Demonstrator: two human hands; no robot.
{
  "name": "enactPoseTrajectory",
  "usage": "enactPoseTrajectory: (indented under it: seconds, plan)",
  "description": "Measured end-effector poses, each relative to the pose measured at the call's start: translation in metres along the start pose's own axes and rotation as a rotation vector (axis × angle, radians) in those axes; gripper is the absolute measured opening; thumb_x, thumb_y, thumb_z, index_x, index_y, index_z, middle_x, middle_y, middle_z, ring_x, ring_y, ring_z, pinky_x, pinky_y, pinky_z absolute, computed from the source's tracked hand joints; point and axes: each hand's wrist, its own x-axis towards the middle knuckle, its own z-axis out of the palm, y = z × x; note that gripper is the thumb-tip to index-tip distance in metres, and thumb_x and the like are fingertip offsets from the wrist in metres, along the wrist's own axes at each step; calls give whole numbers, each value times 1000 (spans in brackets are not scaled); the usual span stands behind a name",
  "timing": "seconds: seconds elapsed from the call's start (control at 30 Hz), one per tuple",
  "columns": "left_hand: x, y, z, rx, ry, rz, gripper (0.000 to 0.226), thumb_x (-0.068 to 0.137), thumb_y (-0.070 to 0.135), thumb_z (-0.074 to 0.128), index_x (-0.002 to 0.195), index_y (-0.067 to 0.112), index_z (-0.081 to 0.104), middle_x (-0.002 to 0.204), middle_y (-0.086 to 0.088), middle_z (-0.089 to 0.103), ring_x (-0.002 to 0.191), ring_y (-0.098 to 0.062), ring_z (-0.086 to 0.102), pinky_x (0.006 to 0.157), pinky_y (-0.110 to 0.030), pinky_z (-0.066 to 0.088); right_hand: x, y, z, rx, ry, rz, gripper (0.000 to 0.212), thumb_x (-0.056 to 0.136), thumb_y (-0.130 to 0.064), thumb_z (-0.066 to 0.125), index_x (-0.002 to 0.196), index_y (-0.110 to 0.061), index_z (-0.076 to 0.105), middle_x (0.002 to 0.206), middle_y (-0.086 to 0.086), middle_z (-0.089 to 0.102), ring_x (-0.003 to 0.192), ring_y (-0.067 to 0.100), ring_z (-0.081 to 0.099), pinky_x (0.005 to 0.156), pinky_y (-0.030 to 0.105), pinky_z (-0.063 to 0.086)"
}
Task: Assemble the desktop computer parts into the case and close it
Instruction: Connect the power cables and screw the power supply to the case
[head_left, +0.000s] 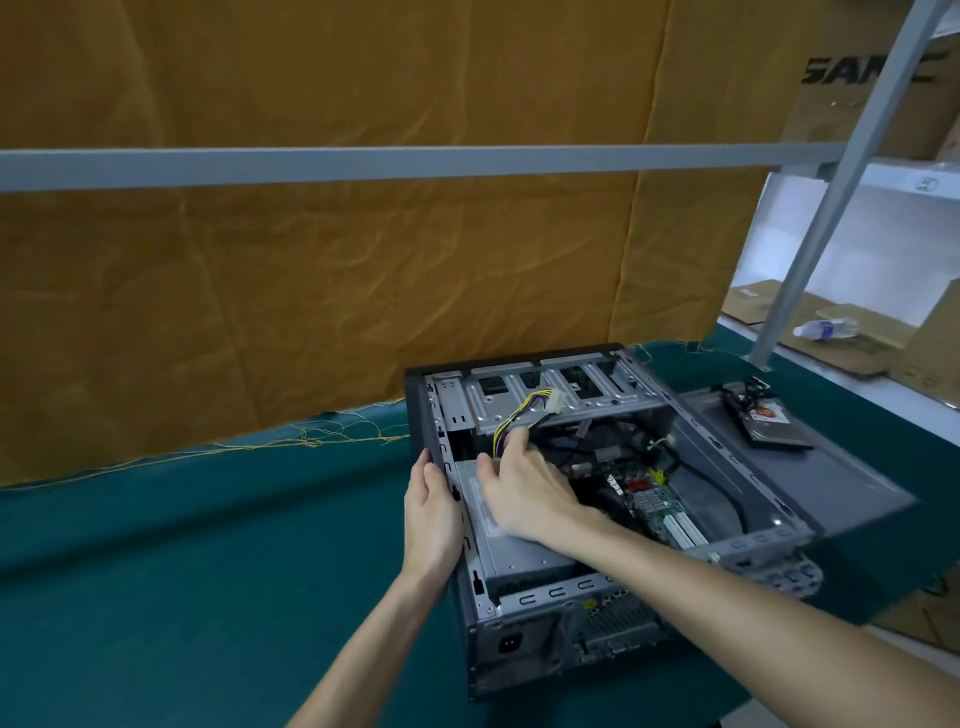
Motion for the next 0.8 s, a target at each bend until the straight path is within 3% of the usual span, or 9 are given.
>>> enactPoseTrajectory:
  seconds: [0.1, 0.2, 0.43, 0.7, 0.8]
  plan:
    - [1, -2, -1, -4, -3, 4, 47, 111, 30, 26, 154, 16, 40, 153, -2, 50, 140, -18, 46, 121, -41, 32, 1, -4, -3, -12, -11, 3, 45, 107, -46, 32, 125, -8, 50, 124, 22, 56, 110, 43, 61, 83, 42, 45]
    - [0, -3, -1, 6, 5, 14, 48, 111, 31, 26, 156, 16, 38, 154, -2, 48, 141, -16, 44, 122, -40, 30, -9, 0, 3, -14, 48, -23, 45, 107, -46, 31, 123, -10, 53, 119, 20, 56, 101, 41, 64, 74, 39, 43]
    - [4, -4, 1, 30, 24, 31, 49, 111, 30, 27, 156, 14, 37, 156, -3, 46, 143, -18, 42, 122, -39, 29, -2, -6, -5, -33, 59, 16, 46, 106, -45, 35, 116, -7, 59, 119, 19, 61, 105, 40, 63, 75, 39, 43]
    - [3, -4, 2, 56, 40, 35, 48, 110, 28, 29, 156, 14, 35, 157, -5, 44, 144, -19, 40, 122, -38, 28, -3, -9, -3, -171, 124, -28, 47, 109, -38, 32, 125, -2, 58, 126, 21, 54, 103, 41, 64, 71, 36, 37]
    - [4, -3, 2, 54, 29, 29, 50, 109, 30, 32, 157, 15, 34, 156, -5, 45, 143, -20, 42, 122, -38, 29, 2, -11, -6, -156, 98, -49, 46, 109, -36, 32, 116, -2, 63, 123, 21, 53, 99, 41, 65, 68, 36, 36]
